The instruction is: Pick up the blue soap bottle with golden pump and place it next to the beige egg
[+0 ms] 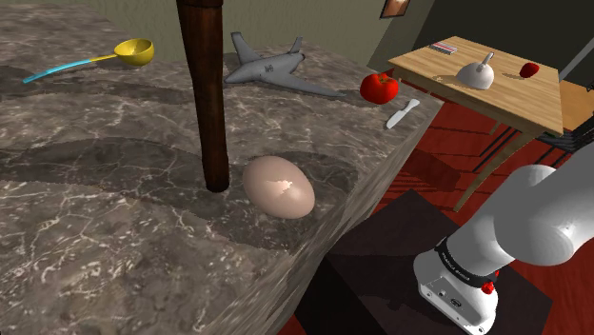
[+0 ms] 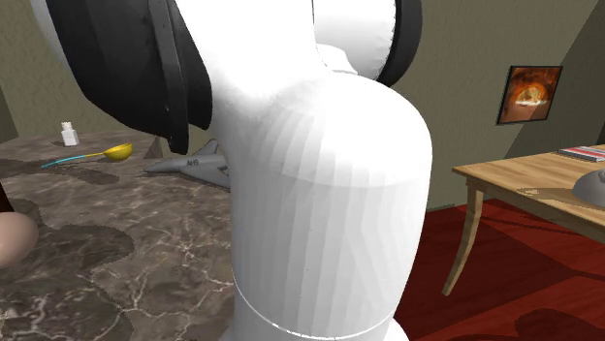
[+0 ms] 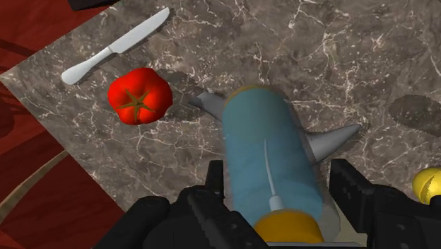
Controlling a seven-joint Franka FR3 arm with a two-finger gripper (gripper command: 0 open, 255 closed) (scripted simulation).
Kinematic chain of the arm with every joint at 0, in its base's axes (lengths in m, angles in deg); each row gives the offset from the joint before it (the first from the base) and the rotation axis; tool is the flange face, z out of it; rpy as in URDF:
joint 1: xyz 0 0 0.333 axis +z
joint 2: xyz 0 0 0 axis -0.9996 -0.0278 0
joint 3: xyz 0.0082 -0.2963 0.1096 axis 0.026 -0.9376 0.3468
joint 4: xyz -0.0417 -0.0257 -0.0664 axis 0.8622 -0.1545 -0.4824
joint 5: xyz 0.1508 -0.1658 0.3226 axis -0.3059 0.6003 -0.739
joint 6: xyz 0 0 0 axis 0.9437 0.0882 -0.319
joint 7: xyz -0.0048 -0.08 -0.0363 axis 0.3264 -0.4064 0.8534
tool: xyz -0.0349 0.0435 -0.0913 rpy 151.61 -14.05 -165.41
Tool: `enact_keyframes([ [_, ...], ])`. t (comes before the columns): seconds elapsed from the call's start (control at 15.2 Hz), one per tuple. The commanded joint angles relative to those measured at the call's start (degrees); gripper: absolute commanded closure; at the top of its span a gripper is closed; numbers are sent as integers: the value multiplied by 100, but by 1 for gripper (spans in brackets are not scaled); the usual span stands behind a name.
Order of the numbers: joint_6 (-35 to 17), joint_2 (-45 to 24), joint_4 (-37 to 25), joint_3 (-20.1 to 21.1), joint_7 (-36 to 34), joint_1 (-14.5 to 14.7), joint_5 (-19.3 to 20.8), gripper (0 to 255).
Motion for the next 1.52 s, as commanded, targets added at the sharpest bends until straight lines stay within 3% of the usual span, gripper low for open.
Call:
enact_keyframes([
  [0.0, 0, 34, 53, 210, -312, 105, 25, 255],
  [0.66, 432, -661, -841, 1537, -2053, 775, 518, 255],
  [0.92, 818, -1376, -1697, 2203, -2855, 1313, 1141, 255],
  [0.99, 1101, -1846, -2285, 2516, -3215, 1729, 1624, 255],
  [1.19, 488, -1225, -1198, 2250, -3105, 1372, 1022, 255],
  [1.45, -88, -684, -200, 2028, -2988, 1178, 608, 255],
])
